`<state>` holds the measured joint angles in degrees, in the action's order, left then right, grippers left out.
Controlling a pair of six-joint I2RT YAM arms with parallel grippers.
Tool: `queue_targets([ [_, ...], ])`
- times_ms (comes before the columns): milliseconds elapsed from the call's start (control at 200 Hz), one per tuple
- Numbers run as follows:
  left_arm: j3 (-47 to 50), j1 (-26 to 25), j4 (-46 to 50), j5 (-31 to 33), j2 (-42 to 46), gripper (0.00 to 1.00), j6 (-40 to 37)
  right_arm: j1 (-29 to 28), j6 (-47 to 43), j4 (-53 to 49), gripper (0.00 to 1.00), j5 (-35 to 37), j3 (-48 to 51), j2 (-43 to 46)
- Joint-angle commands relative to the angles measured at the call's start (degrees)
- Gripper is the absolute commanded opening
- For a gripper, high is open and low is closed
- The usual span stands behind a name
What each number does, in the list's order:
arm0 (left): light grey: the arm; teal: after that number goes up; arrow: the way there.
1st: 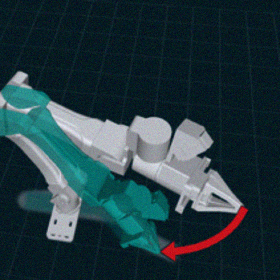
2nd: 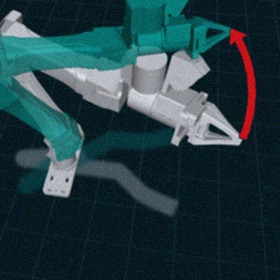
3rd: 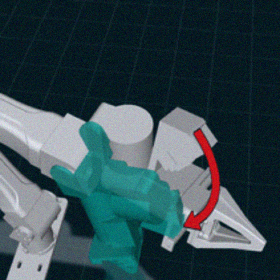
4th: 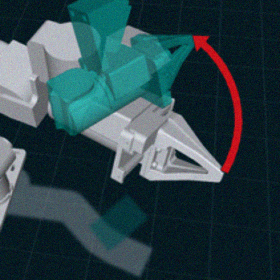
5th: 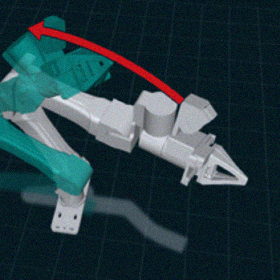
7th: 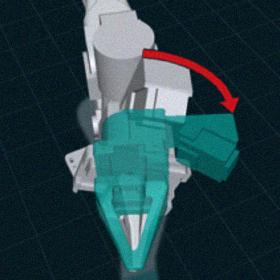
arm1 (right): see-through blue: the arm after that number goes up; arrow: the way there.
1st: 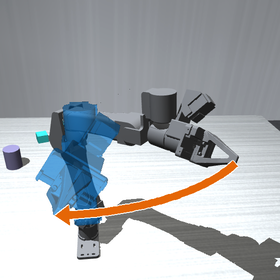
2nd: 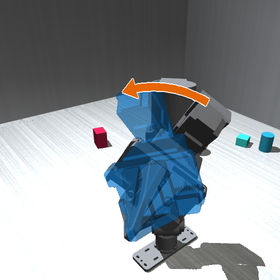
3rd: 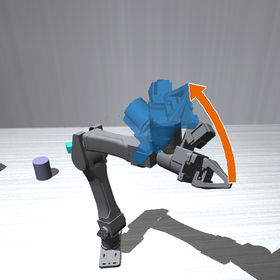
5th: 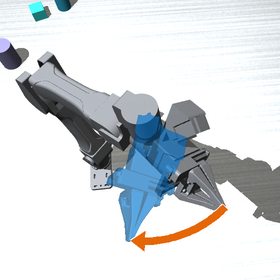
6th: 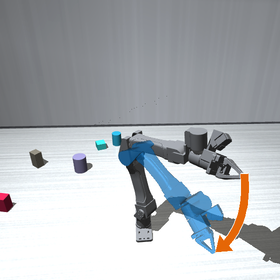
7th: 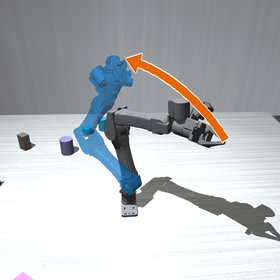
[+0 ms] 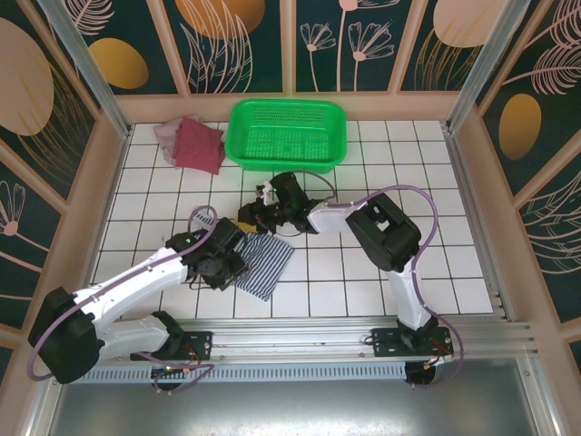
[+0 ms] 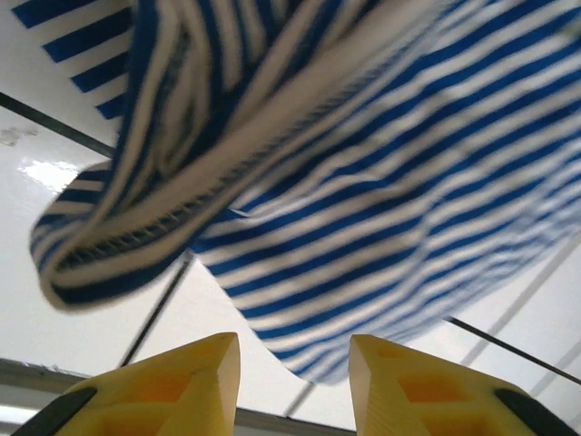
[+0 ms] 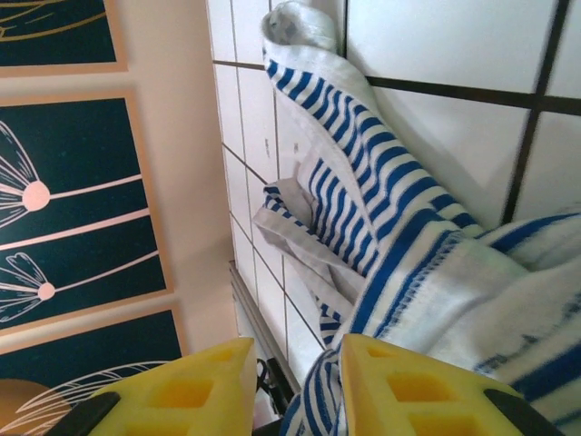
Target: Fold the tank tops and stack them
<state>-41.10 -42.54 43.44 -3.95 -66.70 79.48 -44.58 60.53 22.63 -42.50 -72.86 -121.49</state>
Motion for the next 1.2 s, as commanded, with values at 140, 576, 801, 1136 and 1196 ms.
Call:
queue_targets([
  [140, 4.15, 3.55, -3.36, 6.23, -1.07, 0.34, -3.25, 3.71, -14.78, -13.69, 0.35, 0.91, 3.48, 11.23],
  [576, 3.31, 12.25, -1.17, 8.34, -4.37, 0.34, -11.44, 0.97, -32.41, -27.89, 0.34, 3.48, 17.25, 21.76],
  [801, 3.94, 16.22, -2.86, 7.66, -4.38, 0.35, -14.65, -1.41, -36.17, -28.60, 0.34, 7.44, 20.36, 21.11],
  [1136, 1.32, 20.04, -0.11, 9.86, -8.96, 0.41, -22.08, -2.12, -38.43, -30.59, 0.33, 7.87, 22.55, 22.28],
  [1196, -0.59, 20.04, 2.07, 10.83, -9.62, 0.42, -22.87, -1.39, -38.87, -32.14, 0.34, 7.49, 21.00, 23.71],
])
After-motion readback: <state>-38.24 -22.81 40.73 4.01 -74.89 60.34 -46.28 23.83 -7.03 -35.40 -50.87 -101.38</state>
